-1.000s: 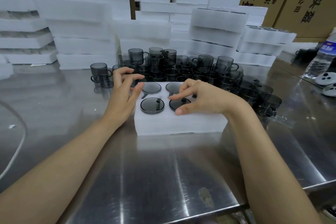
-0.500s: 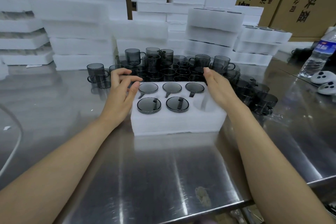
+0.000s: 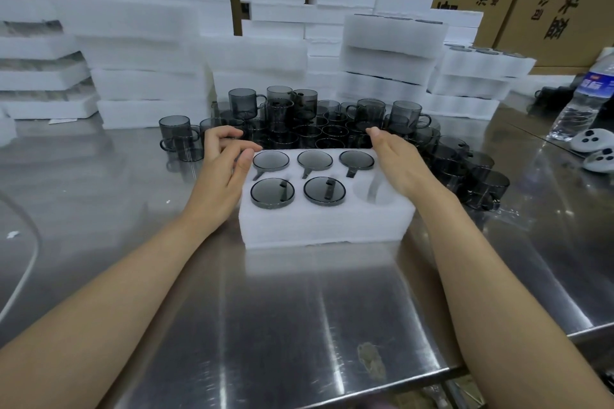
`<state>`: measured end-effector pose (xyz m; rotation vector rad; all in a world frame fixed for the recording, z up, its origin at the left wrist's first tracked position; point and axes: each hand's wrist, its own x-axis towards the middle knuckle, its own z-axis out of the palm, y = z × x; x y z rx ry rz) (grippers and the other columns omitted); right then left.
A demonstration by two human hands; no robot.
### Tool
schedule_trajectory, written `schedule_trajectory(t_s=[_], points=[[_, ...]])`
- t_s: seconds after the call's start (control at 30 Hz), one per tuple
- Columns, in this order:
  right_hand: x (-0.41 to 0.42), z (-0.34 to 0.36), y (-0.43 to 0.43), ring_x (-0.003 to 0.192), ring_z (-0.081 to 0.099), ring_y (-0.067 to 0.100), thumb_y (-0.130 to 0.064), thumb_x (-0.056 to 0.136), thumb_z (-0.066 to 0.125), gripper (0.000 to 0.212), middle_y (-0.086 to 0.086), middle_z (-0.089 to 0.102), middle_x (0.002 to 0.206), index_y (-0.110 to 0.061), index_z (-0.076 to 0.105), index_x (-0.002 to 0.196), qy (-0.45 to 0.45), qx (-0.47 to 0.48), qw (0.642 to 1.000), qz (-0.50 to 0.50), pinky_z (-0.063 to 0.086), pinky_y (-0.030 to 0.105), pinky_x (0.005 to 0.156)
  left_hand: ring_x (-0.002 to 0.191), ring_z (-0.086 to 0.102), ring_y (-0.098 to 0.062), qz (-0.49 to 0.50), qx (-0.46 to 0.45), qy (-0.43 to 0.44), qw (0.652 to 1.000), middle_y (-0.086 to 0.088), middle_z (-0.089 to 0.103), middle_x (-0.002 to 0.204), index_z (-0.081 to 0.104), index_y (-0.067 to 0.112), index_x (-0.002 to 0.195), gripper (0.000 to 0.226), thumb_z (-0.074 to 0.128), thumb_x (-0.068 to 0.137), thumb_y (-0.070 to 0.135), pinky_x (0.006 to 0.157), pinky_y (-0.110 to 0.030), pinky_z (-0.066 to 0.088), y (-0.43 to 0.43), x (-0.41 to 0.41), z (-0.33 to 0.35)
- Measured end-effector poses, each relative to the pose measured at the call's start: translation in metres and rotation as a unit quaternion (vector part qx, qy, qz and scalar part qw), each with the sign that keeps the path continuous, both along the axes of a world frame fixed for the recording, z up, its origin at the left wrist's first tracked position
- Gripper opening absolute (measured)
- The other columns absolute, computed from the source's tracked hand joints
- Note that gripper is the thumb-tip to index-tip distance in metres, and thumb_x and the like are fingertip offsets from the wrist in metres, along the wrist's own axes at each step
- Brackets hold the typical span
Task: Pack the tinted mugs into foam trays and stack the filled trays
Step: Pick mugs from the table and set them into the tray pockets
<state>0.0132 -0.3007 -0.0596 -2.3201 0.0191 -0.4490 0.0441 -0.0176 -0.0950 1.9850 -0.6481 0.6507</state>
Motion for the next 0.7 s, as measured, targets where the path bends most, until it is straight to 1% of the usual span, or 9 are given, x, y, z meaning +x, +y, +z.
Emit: schedule_trajectory(t_s=[0.13, 0.23, 0.33, 0.37, 0.43, 0.5, 0.57, 0.63, 0.7], points=[[0.003, 0.0006, -0.0014, 0.132, 0.041, 0.018, -0.024, 0.103, 0.036, 0.038, 0.005, 0.052, 0.14, -0.015, 0.052, 0.137, -0.016, -0.014, 0.999, -0.029, 0.024, 0.016, 0.096, 0.112, 0.04, 0.011, -0.008, -0.014, 0.016, 1.0, 0.001, 0.035, 0.125, 0.065, 0.014, 0.106, 0.02, 0.046, 0.102, 0.015, 0.095, -0.001, 0.027, -0.0005, -0.0003, 0.0], [0.0029, 0.0005, -0.0017, 0.129, 0.043, 0.018, -0.022, 0.103, 0.037, 0.037, 0.005, 0.053, 0.137, -0.014, 0.055, 0.134, -0.028, -0.01, 0.999, -0.034, 0.024, 0.015, 0.094, 0.104, 0.044, 0.015, -0.032, -0.041, 0.051, 0.997, 0.004, 0.038, 0.121, 0.064, 0.025, 0.1, 0.017, 0.054, 0.098, 0.011, 0.088, -0.002, 0.035, 0.0018, 0.0015, 0.0009], [0.0036, 0.0002, -0.0011, 0.126, 0.045, 0.021, -0.023, 0.103, 0.037, 0.037, 0.007, 0.056, 0.132, -0.013, 0.058, 0.131, -0.033, -0.012, 0.999, -0.033, 0.025, 0.014, 0.09, 0.097, 0.044, 0.021, -0.076, -0.033, 0.131, 0.988, 0.004, 0.036, 0.124, 0.062, 0.034, 0.1, 0.022, 0.058, 0.095, 0.012, 0.087, -0.002, 0.034, 0.0049, 0.0036, 0.0013], [0.004, 0.0, -0.0011, 0.126, 0.045, 0.021, -0.023, 0.103, 0.037, 0.037, 0.007, 0.056, 0.131, -0.013, 0.057, 0.131, -0.03, -0.012, 0.999, -0.033, 0.025, 0.015, 0.091, 0.097, 0.042, 0.022, -0.086, -0.022, 0.161, 0.983, 0.004, 0.036, 0.126, 0.062, 0.035, 0.101, 0.021, 0.058, 0.096, 0.015, 0.087, -0.001, 0.032, 0.0056, 0.0041, 0.0016], [0.0048, 0.0001, -0.0016, 0.127, 0.044, 0.021, -0.019, 0.102, 0.037, 0.037, 0.008, 0.054, 0.131, -0.012, 0.057, 0.132, -0.025, -0.007, 0.999, -0.032, 0.025, 0.017, 0.094, 0.106, 0.038, 0.021, -0.102, -0.008, 0.207, 0.973, 0.006, 0.036, 0.13, 0.062, 0.038, 0.104, 0.021, 0.057, 0.096, 0.019, 0.09, -0.003, 0.027, 0.0067, 0.0046, 0.0027], [0.0056, 0.0005, -0.0018, 0.126, 0.044, 0.02, -0.013, 0.101, 0.038, 0.037, 0.008, 0.054, 0.129, -0.01, 0.058, 0.131, -0.029, 0.006, 0.999, -0.034, 0.025, 0.017, 0.096, 0.114, 0.036, 0.016, -0.12, -0.011, 0.236, 0.964, 0.008, 0.038, 0.131, 0.061, 0.039, 0.107, 0.021, 0.058, 0.095, 0.022, 0.093, -0.008, 0.024, 0.0069, 0.0031, 0.0055], [0.0057, 0.0012, -0.0013, 0.119, 0.047, 0.017, -0.008, 0.098, 0.041, 0.036, 0.007, 0.053, 0.124, -0.01, 0.06, 0.128, -0.044, 0.013, 0.998, -0.041, 0.027, 0.012, 0.093, 0.105, 0.043, 0.009, -0.118, -0.012, 0.256, 0.959, 0.009, 0.045, 0.12, 0.06, 0.041, 0.108, 0.022, 0.058, 0.087, 0.033, 0.091, -0.015, 0.028, 0.0059, -0.0003, 0.008], [0.0051, 0.0023, 0.0001, 0.102, 0.051, 0.014, -0.005, 0.095, 0.048, 0.032, 0.005, 0.051, 0.115, -0.008, 0.064, 0.124, -0.073, 0.009, 0.996, -0.054, 0.033, 0.009, 0.089, 0.094, 0.048, -0.001, -0.1, -0.01, 0.264, 0.959, 0.007, 0.05, 0.103, 0.06, 0.041, 0.107, 0.029, 0.052, 0.079, 0.039, 0.086, -0.021, 0.033, 0.0039, -0.0016, 0.0089], [0.0032, 0.0044, 0.0021, 0.087, 0.05, 0.012, -0.006, 0.092, 0.058, 0.025, 0.003, 0.049, 0.106, -0.005, 0.067, 0.115, -0.119, 0.008, 0.99, -0.07, 0.036, 0.003, 0.081, 0.092, 0.05, -0.007, -0.085, -0.026, 0.264, 0.96, 0.001, 0.053, 0.095, 0.062, 0.038, 0.104, 0.025, 0.051, 0.081, 0.035, 0.083, -0.023, 0.037, 0.0015, -0.0016, 0.0086]])
